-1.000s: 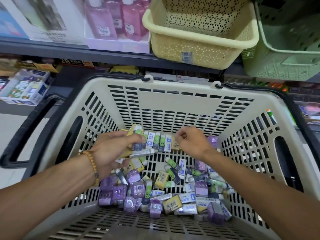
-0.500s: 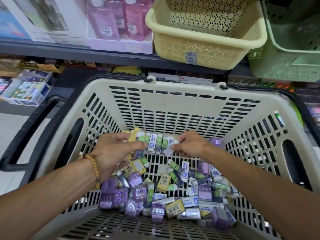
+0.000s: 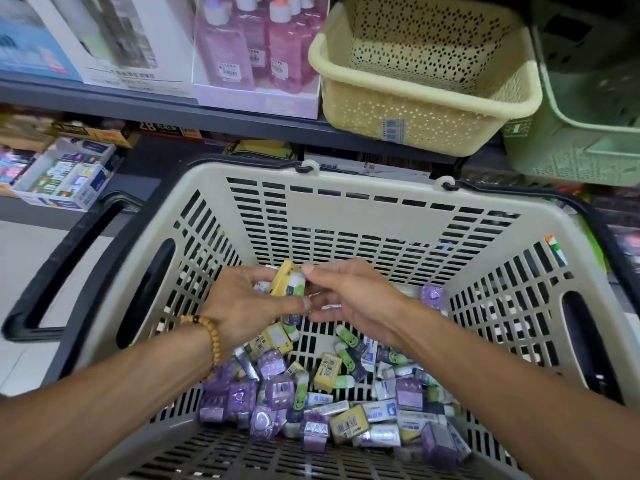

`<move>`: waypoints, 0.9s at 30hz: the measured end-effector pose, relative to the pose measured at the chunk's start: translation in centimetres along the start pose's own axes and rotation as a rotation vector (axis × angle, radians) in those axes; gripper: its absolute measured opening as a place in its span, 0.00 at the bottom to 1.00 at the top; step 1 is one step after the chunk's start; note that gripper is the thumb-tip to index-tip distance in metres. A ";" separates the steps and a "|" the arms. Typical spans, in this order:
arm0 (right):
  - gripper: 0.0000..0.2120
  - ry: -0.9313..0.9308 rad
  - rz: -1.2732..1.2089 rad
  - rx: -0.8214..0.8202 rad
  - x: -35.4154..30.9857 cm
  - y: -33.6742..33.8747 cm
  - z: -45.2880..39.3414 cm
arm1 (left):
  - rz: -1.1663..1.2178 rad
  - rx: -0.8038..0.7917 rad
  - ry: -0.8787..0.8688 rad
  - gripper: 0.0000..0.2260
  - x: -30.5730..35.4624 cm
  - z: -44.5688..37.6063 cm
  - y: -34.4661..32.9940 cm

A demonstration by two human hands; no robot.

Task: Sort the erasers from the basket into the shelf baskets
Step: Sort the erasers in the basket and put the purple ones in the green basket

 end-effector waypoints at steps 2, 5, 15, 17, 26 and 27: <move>0.12 0.026 -0.043 -0.002 -0.5 -0.1 0.3 | 0.013 -0.009 -0.004 0.24 0.0 0.0 0.0; 0.12 0.033 -0.041 0.025 -0.4 0.4 0.4 | 0.013 -0.089 -0.043 0.26 0.6 0.3 -0.8; 0.06 0.091 -0.034 0.170 -1.1 2.8 0.1 | 0.202 -0.192 0.089 0.13 0.7 0.1 -2.3; 0.06 0.089 -0.017 0.267 -0.7 4.1 -0.1 | 0.204 -0.133 0.109 0.13 0.3 -0.2 -2.0; 0.07 0.013 0.227 0.442 1.9 7.7 -0.7 | 0.166 -0.106 0.170 0.18 -1.0 -0.8 -2.8; 0.06 0.024 0.247 0.432 1.8 8.0 -0.7 | 0.157 -0.117 0.173 0.17 -1.0 -0.8 -2.8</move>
Point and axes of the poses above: each hand's wrist, its own z-axis away from the middle knuckle, its own y-axis out of the back of the hand, x = y × z, the point moved 9 cm from there along -z, towards the middle knuckle, and after that the axes turned 13 degrees about x, right-handed, at the moved point
